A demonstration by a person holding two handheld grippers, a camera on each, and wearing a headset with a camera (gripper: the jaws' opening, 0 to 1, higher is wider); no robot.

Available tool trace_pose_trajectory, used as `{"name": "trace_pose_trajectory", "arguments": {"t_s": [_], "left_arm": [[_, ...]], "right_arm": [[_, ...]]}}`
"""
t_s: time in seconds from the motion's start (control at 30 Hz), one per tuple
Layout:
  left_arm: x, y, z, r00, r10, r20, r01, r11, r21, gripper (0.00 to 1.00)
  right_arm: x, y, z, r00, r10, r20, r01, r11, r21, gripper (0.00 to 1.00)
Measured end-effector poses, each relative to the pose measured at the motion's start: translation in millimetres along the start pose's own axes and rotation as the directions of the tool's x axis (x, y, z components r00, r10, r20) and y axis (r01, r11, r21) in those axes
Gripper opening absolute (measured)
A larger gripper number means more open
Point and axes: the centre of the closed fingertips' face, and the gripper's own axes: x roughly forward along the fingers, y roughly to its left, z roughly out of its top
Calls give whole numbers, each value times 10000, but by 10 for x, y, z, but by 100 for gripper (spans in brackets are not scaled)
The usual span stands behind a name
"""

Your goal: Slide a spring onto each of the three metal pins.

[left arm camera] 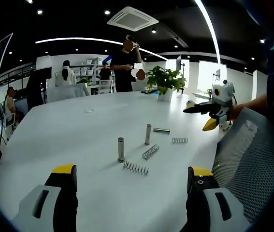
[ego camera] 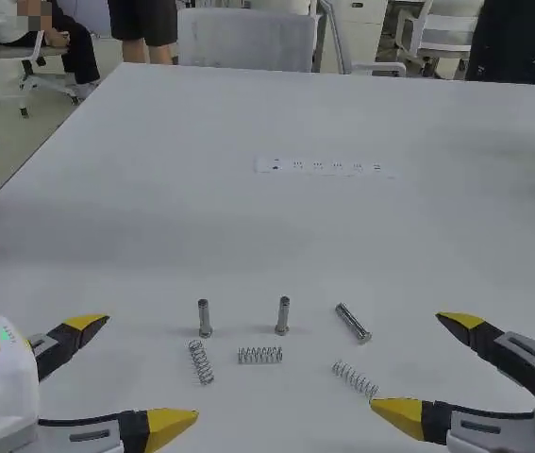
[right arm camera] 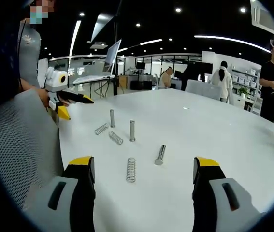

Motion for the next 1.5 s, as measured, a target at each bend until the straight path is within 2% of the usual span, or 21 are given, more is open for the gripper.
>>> {"name": "trace_pose_trajectory", "arguments": {"t_s": [1.5], "left_arm": [[-13, -19, 13, 10000, -87, 0, 87, 9999, 68, 90]], "right_arm": [[-4, -25, -35, 9995, -36, -311, 36, 10000, 3, 77]]}}
